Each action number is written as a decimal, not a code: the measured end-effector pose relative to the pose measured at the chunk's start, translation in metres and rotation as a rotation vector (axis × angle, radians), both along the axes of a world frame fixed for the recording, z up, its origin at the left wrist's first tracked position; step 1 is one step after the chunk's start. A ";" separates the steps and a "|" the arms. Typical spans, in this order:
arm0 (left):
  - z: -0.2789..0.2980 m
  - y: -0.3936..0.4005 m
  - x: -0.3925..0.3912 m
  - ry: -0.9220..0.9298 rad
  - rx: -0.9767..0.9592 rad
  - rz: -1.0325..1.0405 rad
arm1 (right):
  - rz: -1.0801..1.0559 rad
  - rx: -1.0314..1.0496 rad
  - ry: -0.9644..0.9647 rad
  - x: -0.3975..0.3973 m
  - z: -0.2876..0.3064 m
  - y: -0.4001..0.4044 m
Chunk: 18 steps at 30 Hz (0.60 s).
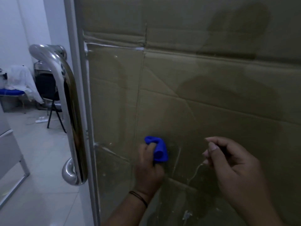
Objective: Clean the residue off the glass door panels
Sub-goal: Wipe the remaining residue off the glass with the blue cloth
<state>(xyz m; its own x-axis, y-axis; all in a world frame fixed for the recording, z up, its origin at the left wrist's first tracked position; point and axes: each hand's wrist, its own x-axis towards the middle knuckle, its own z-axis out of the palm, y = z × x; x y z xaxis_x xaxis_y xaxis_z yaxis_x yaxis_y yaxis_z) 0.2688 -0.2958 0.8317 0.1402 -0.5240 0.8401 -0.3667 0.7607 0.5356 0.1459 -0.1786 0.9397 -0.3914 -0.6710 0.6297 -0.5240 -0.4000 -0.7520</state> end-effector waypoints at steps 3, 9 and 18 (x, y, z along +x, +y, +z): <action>-0.004 0.014 -0.004 -0.087 -0.038 -0.079 | -0.006 0.010 -0.022 -0.003 0.002 0.003; 0.022 -0.012 0.060 0.434 0.113 0.136 | -0.012 -0.006 -0.014 -0.010 0.005 0.015; 0.001 -0.017 0.032 0.300 0.293 0.127 | -0.026 -0.056 0.023 -0.035 0.006 0.028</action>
<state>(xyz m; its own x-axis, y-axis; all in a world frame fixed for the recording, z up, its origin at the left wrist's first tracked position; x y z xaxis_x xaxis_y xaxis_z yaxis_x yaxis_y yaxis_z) 0.3004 -0.3126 0.8330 0.4339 -0.6973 0.5705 -0.2428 0.5193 0.8194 0.1104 -0.1504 0.9454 -0.3932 -0.6242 0.6752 -0.5514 -0.4275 -0.7164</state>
